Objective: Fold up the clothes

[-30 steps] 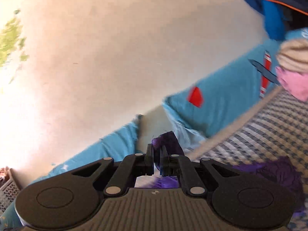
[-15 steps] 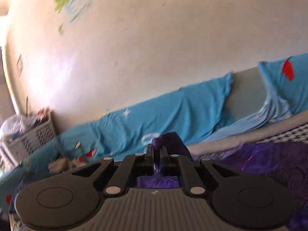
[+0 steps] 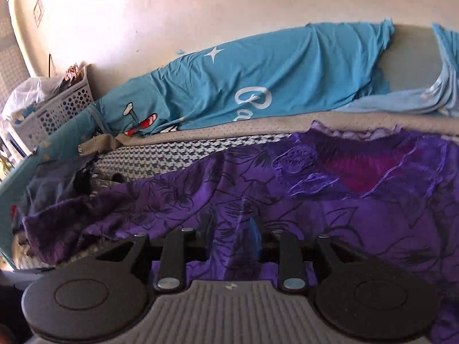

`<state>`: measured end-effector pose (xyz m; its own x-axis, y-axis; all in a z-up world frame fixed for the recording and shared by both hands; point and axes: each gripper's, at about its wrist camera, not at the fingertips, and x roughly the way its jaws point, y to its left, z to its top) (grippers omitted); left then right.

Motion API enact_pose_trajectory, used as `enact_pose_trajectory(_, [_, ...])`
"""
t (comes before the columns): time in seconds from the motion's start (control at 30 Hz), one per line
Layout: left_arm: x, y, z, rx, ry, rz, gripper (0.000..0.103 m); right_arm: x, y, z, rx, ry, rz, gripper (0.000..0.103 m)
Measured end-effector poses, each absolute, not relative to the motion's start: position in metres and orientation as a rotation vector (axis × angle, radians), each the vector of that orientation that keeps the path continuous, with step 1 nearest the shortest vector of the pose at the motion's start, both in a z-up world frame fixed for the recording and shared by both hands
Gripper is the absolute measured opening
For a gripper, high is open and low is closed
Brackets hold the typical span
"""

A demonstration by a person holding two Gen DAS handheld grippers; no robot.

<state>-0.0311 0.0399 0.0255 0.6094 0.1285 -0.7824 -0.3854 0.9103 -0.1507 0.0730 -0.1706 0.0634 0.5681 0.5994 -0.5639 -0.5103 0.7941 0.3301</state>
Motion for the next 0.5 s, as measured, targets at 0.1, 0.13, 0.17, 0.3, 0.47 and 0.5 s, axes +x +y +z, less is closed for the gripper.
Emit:
enact_pose_trajectory(0.1, [-0.032, 0.040, 0.026, -0.326, 0.862, 0.311, 0.103, 0.074, -0.183, 0.068, 0.161, 0.706, 0.617, 0.027])
enact_pose_trajectory(0.13, [-0.032, 0.040, 0.026, -0.326, 0.861, 0.312, 0.103, 0.074, -0.186, 0.070, 0.156, 0.698, 0.611, 0.027])
enact_pose_trajectory(0.17, [-0.032, 0.040, 0.027, -0.327, 0.861, 0.313, 0.103, 0.072, -0.188, 0.071, 0.138, 0.686, 0.607, 0.028])
enact_pose_trajectory(0.3, [-0.031, 0.040, 0.027, -0.323, 0.857, 0.322, 0.103, 0.062, -0.184, 0.069, 0.039, 0.664, 0.641, 0.037])
enact_pose_trajectory(0.47, [-0.031, 0.043, 0.026, -0.328, 0.858, 0.329, 0.103, 0.050, -0.161, 0.054, -0.095, 0.673, 0.698, 0.040])
enact_pose_trajectory(0.5, [-0.031, 0.043, 0.025, -0.328, 0.859, 0.330, 0.103, 0.048, -0.156, 0.051, -0.122, 0.668, 0.700, 0.041])
